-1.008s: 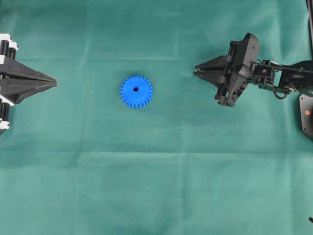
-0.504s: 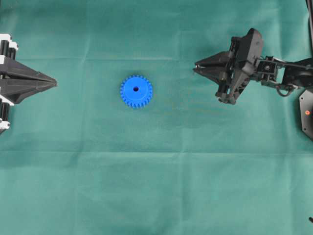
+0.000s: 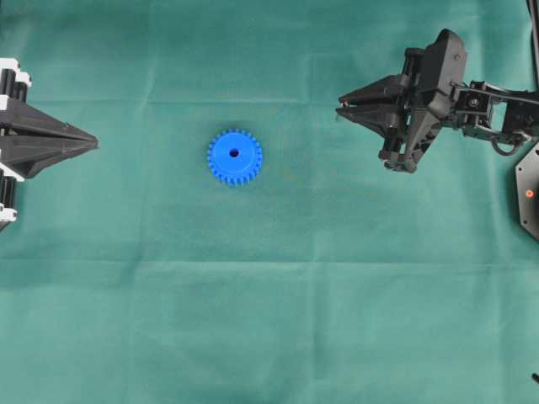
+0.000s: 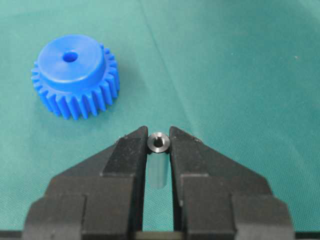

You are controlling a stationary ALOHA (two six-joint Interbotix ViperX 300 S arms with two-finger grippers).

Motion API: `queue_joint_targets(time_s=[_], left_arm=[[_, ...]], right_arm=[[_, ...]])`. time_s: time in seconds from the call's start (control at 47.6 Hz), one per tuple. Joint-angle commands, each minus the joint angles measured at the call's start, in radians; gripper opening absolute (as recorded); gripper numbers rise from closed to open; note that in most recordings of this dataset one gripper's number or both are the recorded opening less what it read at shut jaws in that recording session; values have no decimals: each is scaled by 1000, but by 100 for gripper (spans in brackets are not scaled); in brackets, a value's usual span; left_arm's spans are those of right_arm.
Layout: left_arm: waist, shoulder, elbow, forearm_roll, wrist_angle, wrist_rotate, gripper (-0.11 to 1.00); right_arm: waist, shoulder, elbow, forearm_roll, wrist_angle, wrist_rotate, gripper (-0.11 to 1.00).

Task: Insert the shaft placed at a random location into the center hole of the medium gear at another random location.
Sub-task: 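Carry the held shaft left over the blue gear's center hole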

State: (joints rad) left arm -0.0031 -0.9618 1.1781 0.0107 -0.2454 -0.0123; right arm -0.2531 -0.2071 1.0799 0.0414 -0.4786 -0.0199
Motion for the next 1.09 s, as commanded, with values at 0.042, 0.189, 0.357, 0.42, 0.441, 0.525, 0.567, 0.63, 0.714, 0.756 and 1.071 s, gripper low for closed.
queue_joint_targets(time_s=[0.042, 0.189, 0.357, 0.42, 0.441, 0.525, 0.567, 0.63, 0.714, 0.756, 1.071], left_arm=[[-2, 8, -20, 3, -5, 0, 0], [-2, 8, -20, 3, -5, 0, 0], [-2, 8, -20, 3, -5, 0, 0], [0, 8, -20, 3, -5, 0, 0], [-2, 8, -20, 3, -5, 0, 0], [0, 9, -20, 3, -5, 0, 0], [0, 8, -20, 3, -5, 0, 0], [0, 9, -20, 3, -5, 0, 0], [0, 9, -21, 3, -5, 0, 0], [0, 9, -20, 3, -5, 0, 0], [0, 8, -20, 3, -5, 0, 0]], right_arm=[[9, -5, -34, -2, 2, -14, 13], [29, 25, -67, -2, 2, -14, 13], [54, 84, -137, -5, 5, -14, 13], [63, 107, -166, -5, 8, -14, 13], [67, 120, -183, -5, 8, -14, 13], [81, 153, -230, -5, 18, -14, 13], [87, 170, -253, -5, 25, -14, 13], [95, 193, -290, -5, 37, -14, 13], [106, 227, -341, -5, 58, -14, 13], [112, 239, -362, -5, 66, -14, 13], [133, 318, -477, -5, 103, -14, 13]])
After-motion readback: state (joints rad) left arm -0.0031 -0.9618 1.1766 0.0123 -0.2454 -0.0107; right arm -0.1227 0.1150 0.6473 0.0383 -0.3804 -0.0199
